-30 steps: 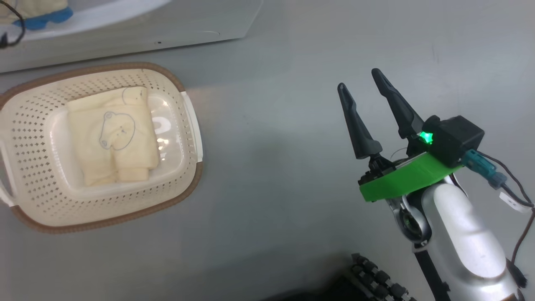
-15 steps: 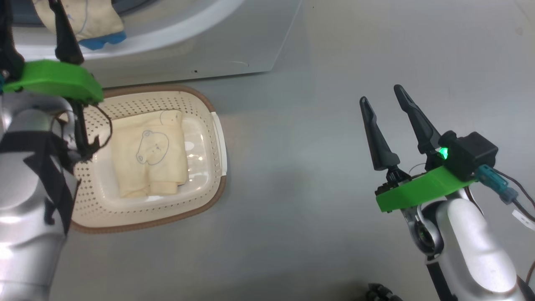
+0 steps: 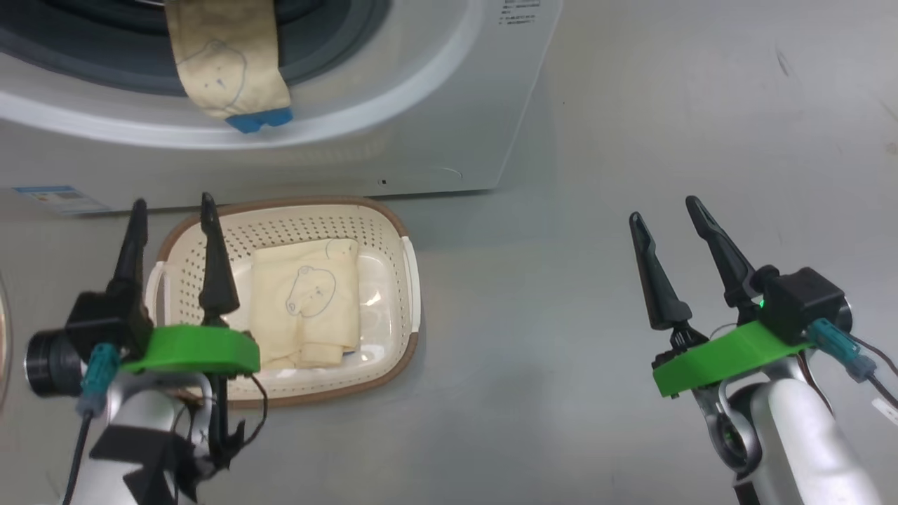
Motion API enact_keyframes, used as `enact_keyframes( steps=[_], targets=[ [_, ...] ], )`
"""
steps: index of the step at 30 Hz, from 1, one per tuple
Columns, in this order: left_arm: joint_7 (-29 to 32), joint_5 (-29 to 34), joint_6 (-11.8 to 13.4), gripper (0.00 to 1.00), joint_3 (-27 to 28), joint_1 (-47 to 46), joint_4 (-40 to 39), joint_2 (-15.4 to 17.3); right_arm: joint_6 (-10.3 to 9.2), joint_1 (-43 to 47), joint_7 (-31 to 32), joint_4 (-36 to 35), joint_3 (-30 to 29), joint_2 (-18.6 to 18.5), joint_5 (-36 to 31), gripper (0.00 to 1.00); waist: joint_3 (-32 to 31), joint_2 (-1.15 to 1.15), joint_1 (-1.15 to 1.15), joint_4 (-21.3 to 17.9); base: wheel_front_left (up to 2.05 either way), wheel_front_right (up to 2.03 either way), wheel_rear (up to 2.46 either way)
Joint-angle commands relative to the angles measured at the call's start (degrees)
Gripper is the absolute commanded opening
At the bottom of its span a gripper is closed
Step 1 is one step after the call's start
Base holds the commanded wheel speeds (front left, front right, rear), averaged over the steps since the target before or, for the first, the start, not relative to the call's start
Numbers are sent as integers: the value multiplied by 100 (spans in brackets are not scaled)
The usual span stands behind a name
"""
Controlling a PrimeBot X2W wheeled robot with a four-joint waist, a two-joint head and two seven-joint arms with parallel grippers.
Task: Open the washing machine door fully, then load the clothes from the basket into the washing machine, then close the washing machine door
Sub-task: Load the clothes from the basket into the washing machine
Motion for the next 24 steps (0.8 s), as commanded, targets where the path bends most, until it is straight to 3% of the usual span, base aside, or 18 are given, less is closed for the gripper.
enact_keyframes(
  steps=[1, 13, 24],
  targets=[
    [-53, 17, 419, 100, 187, 95, -281, 169, -16, 74, 67, -217, 61, -40, -44, 100, -241, 0, 1, 165, 0, 0, 0],
    [-49, -82, 529, 100, -87, 1139, -567, 2, -16, 715, 366, -414, -112, -40, -97, 100, -1038, 0, 1, 507, 0, 0, 0],
    [-26, -141, 464, 100, -232, 1242, -317, -37, -16, 974, 560, -635, -110, -40, -122, 100, -1316, 0, 1, 505, 0, 0, 0]
  ],
)
